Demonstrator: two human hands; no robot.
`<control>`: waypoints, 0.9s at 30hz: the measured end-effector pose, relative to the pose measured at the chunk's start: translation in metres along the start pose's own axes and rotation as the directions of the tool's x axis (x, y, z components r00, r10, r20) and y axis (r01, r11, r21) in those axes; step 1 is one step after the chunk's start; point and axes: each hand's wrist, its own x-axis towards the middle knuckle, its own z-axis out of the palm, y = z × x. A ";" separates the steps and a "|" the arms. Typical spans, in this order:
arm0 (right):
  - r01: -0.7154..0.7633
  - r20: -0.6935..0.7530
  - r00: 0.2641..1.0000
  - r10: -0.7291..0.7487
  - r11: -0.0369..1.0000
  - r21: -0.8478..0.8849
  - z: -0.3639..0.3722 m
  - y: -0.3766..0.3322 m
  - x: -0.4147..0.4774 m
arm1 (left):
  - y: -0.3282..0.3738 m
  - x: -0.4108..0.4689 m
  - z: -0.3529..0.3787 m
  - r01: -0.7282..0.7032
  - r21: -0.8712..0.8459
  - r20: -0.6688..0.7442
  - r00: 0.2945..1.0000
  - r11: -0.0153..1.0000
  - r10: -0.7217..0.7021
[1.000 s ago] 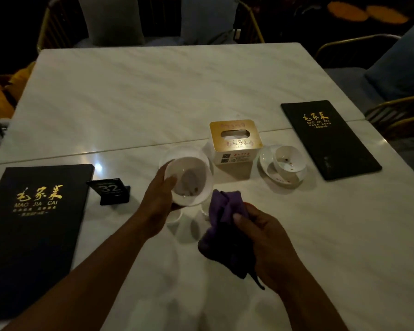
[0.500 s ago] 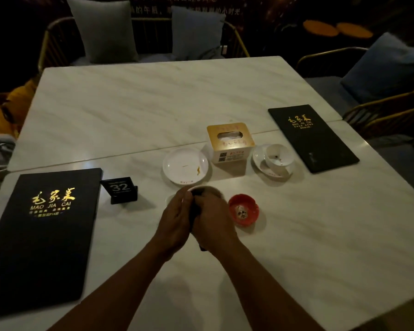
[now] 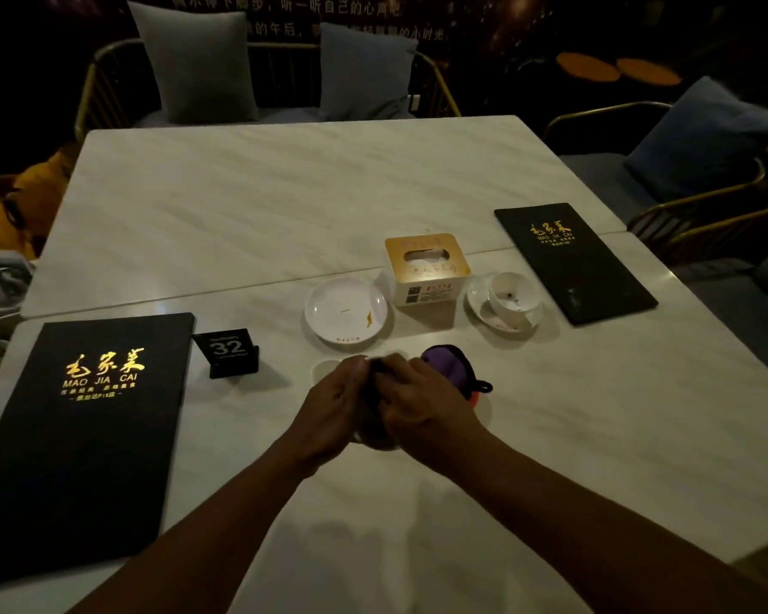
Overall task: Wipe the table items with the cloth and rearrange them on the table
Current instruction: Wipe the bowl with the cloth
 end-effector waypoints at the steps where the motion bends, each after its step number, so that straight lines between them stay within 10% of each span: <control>1: -0.036 0.023 0.999 0.036 0.999 0.016 0.001 -0.002 0.000 | 0.001 0.000 0.000 -0.031 0.030 -0.011 0.999 0.999 0.031; 8: -0.205 0.094 0.978 0.188 0.950 0.234 -0.010 -0.024 -0.001 | -0.014 0.024 -0.005 -0.150 0.380 -0.109 0.972 0.913 0.206; 11: -0.402 0.334 0.906 0.259 0.772 0.493 -0.017 -0.026 0.002 | -0.022 0.018 0.003 -0.114 0.370 -0.125 0.977 0.922 0.171; 13: -0.485 0.384 0.874 0.296 0.539 0.688 -0.016 -0.021 0.003 | -0.020 0.012 0.007 -0.121 0.348 -0.113 0.979 0.930 0.170; 17: -0.303 0.427 0.839 0.337 -0.363 0.881 -0.014 -0.021 -0.007 | -0.009 0.012 0.003 -0.156 0.088 -0.137 0.976 0.984 0.167; 19: -0.215 0.431 0.817 0.383 -0.491 0.844 -0.015 -0.016 -0.015 | -0.005 0.014 0.001 -0.129 -0.027 -0.134 0.983 0.991 0.124; 21: -0.244 0.383 0.766 0.515 -0.318 0.916 -0.021 0.000 -0.024 | -0.003 0.015 0.000 -0.028 -0.149 -0.145 0.989 0.988 0.006; 25: -0.510 0.139 0.737 0.661 0.409 0.757 -0.040 0.016 -0.029 | -0.009 0.013 0.004 0.024 -0.122 -0.151 0.988 0.992 -0.043; 27: -0.588 0.184 0.750 0.635 0.515 0.623 -0.037 0.004 -0.017 | -0.006 0.008 0.013 -0.037 -0.086 -0.139 0.990 0.996 0.025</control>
